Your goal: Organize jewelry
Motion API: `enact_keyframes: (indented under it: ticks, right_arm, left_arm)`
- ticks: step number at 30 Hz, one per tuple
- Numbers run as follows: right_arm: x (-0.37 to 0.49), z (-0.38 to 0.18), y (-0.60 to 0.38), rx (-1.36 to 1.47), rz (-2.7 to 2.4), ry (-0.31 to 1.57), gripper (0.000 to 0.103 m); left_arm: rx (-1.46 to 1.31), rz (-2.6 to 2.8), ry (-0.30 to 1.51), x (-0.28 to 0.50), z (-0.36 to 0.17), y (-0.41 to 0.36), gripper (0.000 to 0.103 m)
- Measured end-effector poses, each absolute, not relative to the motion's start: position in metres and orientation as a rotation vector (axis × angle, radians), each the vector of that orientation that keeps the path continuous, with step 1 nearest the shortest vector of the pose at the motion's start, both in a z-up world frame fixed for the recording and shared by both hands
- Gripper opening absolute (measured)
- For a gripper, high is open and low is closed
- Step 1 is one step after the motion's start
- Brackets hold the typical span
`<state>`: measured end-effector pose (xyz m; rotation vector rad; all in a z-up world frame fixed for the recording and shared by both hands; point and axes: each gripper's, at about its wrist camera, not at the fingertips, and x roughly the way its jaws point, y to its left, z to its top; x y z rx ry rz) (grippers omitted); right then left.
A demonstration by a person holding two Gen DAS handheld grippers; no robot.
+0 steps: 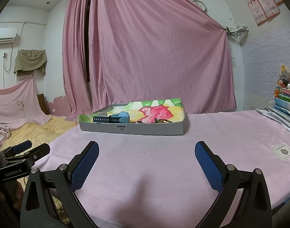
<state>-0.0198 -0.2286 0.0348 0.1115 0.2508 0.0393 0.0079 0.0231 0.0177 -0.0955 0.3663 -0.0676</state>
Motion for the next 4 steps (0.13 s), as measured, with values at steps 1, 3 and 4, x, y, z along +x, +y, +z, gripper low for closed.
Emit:
enact_keyframes:
  ticks: [1, 3, 4]
  right_arm:
    - [-0.0205, 0.0345, -0.2282, 0.111, 0.039, 0.251, 0.099]
    - [-0.0204, 0.0345, -0.2283, 0.111, 0.039, 0.250, 0.099]
    - [-0.0203, 0.0344, -0.2284, 0.111, 0.039, 0.251, 0.099]
  left_arm:
    - [-0.096, -0.068, 0.366, 0.0079, 0.0177, 0.0231, 0.102]
    - [-0.095, -0.066, 0.366, 0.0077, 0.0175, 0.0230, 0.102]
    - [-0.094, -0.066, 0.367, 0.0079, 0.0173, 0.0232, 0.102]
